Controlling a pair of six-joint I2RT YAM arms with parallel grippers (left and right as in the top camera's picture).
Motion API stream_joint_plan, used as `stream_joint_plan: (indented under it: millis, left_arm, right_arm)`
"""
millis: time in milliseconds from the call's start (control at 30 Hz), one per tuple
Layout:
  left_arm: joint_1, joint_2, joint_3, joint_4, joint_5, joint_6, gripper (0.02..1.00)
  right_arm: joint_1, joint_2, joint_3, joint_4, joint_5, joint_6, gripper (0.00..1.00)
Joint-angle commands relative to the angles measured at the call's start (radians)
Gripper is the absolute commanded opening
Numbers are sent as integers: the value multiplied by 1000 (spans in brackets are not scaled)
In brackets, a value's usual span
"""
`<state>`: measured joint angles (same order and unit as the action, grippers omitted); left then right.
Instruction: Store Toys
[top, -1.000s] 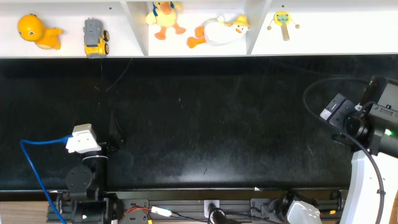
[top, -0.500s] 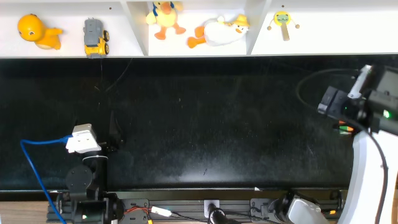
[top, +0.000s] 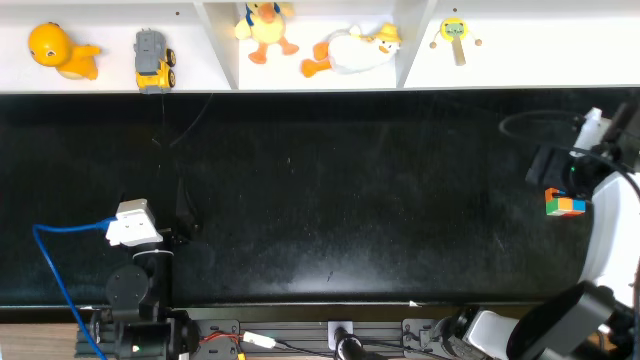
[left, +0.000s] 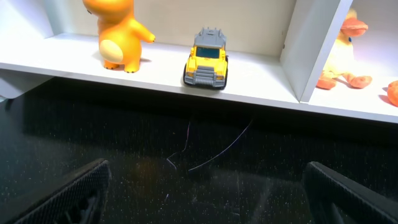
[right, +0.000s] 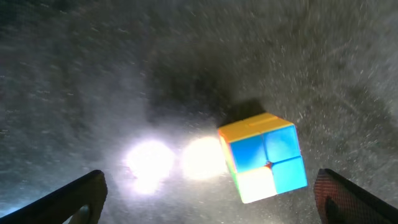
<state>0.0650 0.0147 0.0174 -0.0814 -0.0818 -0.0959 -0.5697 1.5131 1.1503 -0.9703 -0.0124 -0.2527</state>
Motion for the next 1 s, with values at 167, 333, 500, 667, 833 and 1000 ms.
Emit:
stream_joint_plan:
  millis: [167, 333, 500, 667, 833, 1000]
  left_arm:
    - [-1, -12, -9, 2, 13, 21, 998]
    - [-1, -12, -9, 2, 13, 21, 998]
    - [-1, -12, -9, 2, 13, 21, 998]
    - [-1, -12, -9, 2, 13, 21, 998]
    - [-1, -12, -9, 2, 13, 21, 998]
    - [-1, -12, -9, 2, 13, 21, 998]
  right_arm:
    - [-166, 25, -14, -50, -13, -51, 996]
    - [-257, 25, -14, -17, -55, -63, 996]
    - [-282, 25, -14, 37, -77, -105, 993]
    - [-280, 25, -14, 44, -125, -193, 996]
    - [-280, 34, -15, 43, -193, -271, 996]
    - [-280, 75, -15, 74, -198, -289, 996]
